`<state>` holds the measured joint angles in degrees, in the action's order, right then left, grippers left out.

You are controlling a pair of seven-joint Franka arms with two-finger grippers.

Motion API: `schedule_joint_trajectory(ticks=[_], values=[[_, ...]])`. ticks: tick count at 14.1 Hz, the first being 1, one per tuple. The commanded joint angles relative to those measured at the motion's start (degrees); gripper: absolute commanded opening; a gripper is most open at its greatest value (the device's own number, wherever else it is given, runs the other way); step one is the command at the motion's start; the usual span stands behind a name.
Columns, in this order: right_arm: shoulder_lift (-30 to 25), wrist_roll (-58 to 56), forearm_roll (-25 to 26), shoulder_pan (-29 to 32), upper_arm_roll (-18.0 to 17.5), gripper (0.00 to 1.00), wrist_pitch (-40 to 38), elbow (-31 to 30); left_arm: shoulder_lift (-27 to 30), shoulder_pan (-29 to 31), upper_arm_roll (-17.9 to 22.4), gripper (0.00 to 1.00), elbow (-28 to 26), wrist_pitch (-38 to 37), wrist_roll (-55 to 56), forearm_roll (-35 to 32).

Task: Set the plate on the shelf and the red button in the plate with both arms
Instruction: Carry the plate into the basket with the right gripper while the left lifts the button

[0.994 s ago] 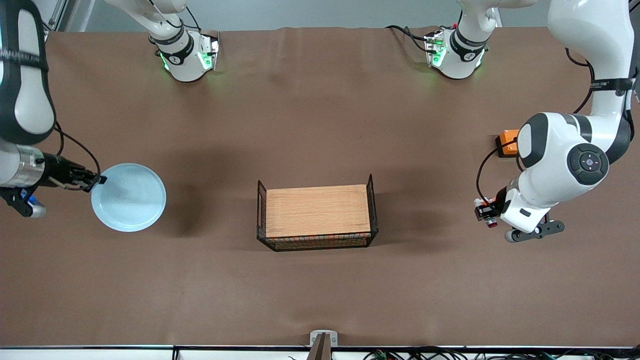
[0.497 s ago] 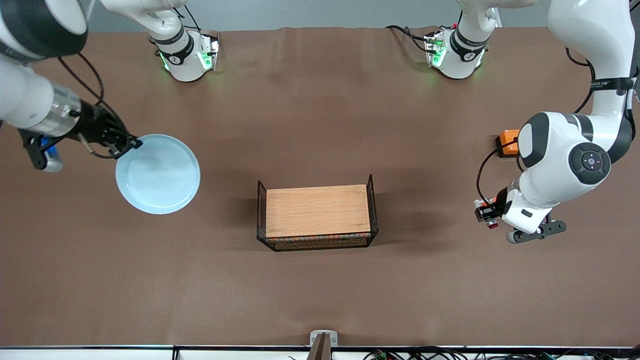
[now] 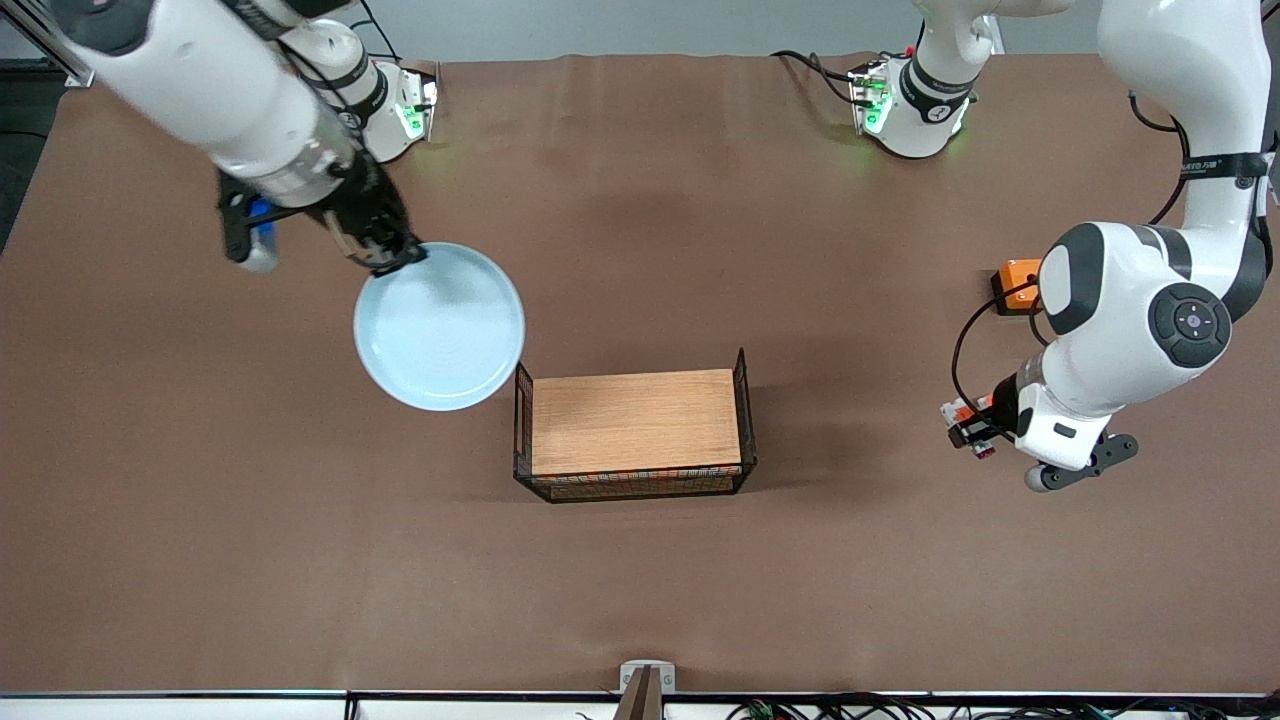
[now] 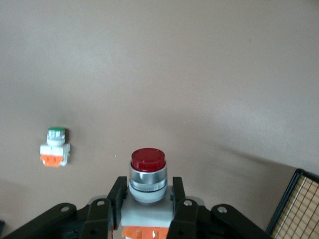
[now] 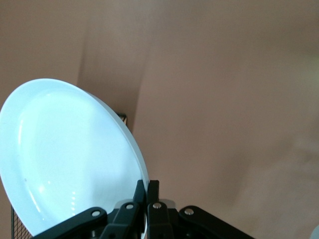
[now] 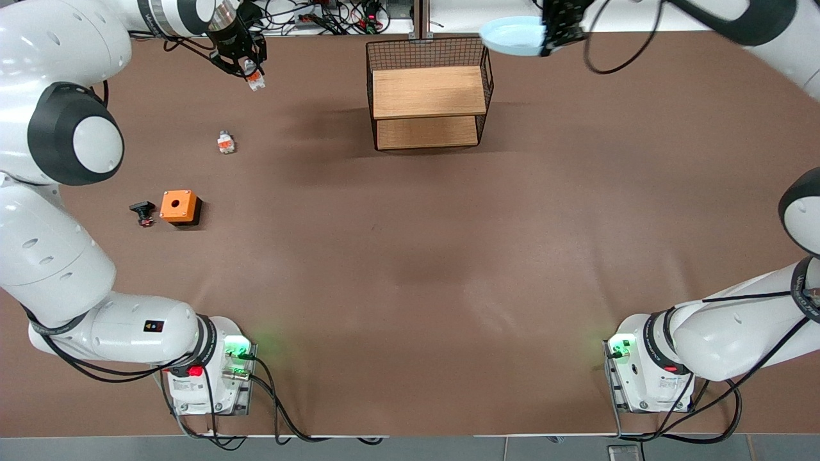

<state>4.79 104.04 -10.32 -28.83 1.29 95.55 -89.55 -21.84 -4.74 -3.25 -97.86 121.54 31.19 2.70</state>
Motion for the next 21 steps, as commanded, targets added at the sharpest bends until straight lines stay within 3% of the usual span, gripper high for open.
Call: schedule_joint_trajectory(ticks=[1, 4, 8, 15, 21], values=[[4.52, 12.19, 0.65, -5.34, 0.91, 0.0, 3.92, 3.41, 1.45, -0.27, 0.0, 0.34, 0.21, -4.54, 8.23, 0.99], [8.12, 21.79, 4.59, -11.32, 1.0, 0.0, 8.85, 3.76, 2.94, -0.53, -0.09, 0.34, 1.26, -8.06, 13.45, 0.9], [13.13, 31.64, 8.55, -15.63, 1.0, 0.0, 13.6, 3.94, 3.03, -0.62, -1.4, 0.34, 7.4, -15.44, 21.7, 0.9], [23.5, 39.48, 11.37, -17.49, 1.08, 0.0, 15.89, 12.01, 3.03, -1.06, -6.93, 0.34, 14.27, -18.09, 39.88, 0.9], [26.94, 40.28, 11.99, -17.49, 1.26, 0.0, 18.44, 13.34, 1.98, -1.59, -11.86, 0.34, 17.88, -17.83, 54.31, 0.81]])
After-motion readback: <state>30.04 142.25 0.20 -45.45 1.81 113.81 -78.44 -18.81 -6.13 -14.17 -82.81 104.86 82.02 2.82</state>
